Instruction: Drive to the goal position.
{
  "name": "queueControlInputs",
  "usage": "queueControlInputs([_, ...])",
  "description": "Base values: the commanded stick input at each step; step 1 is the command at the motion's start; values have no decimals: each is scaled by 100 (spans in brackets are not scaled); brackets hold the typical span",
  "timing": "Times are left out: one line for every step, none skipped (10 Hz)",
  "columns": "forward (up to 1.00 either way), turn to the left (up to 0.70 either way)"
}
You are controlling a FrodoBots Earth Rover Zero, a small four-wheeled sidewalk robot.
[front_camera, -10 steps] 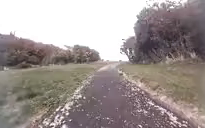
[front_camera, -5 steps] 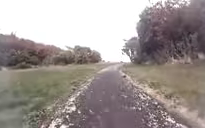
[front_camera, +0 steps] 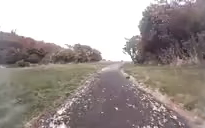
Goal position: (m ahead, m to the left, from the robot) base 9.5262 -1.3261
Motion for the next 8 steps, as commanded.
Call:
queueControlInputs([100,-20])
queueControlInputs([100,-7])
queueControlInputs([100,0])
queueControlInputs([100,0])
queueControlInputs([100,0])
queueControlInputs([100,0])
queueControlInputs([100,0])
queueControlInputs([100,0])
